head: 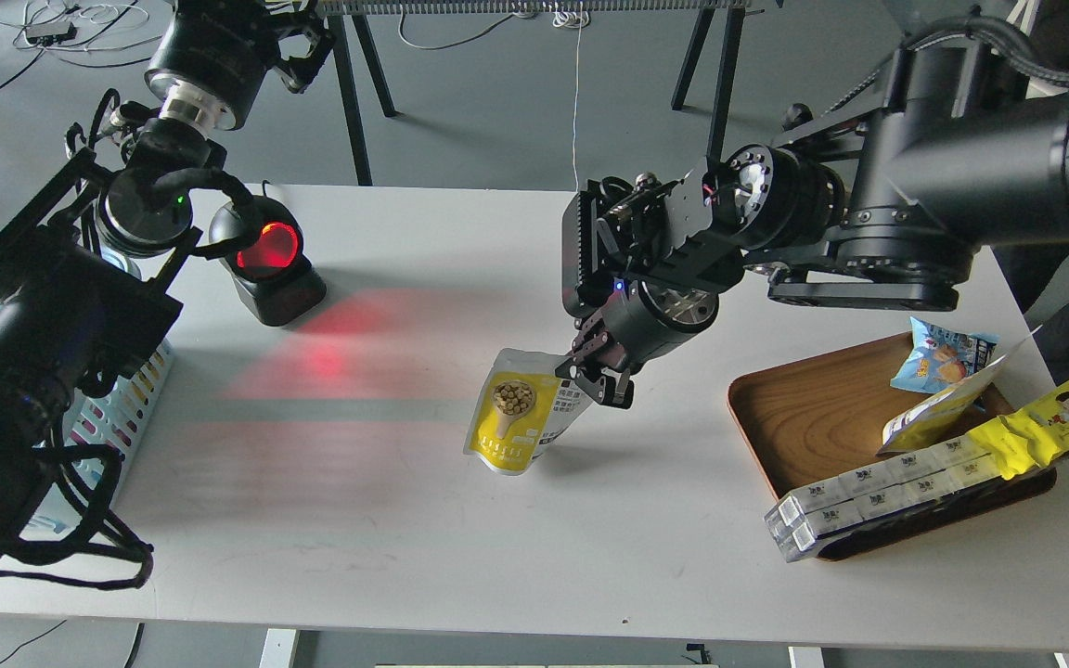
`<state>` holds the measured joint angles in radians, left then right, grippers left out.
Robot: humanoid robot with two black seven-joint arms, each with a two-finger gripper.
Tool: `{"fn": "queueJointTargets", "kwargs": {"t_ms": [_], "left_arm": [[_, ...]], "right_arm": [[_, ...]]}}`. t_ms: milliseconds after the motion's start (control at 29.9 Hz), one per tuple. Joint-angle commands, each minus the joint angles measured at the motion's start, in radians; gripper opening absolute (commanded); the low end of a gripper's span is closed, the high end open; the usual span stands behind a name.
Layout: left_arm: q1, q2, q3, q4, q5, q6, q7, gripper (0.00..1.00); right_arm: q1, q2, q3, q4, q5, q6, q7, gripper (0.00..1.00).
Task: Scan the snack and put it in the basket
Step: 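Lower the packet onto the table center and open the right gripper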
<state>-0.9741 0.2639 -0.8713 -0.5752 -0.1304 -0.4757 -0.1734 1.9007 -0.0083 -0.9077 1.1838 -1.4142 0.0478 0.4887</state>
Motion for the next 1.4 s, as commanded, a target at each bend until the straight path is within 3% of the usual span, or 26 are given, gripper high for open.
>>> {"fn": "queueJointTargets", "kwargs": {"t_ms": [0,1070,1371], "left_arm": [[-0.002,0.001,0.0,0.0,0.0,-0.001,0.0,0.99],[0.011,0.012,-0.002,0.0,0.0,-0.013,0.0,0.99],[0.011,0.009,-0.002,0.0,0.0,-0.013,0.0,0.99]], "right_arm": [[-0.008,0.008,0.001,-0.02,0.003,0.0,0.0,0.0],[0.024,0.008,-0.01,-0.018,-0.011,0.009,0.0,0.01],[0.026,0.008,-0.014,-0.018,-0.014,0.009,0.0,0.14]]}}
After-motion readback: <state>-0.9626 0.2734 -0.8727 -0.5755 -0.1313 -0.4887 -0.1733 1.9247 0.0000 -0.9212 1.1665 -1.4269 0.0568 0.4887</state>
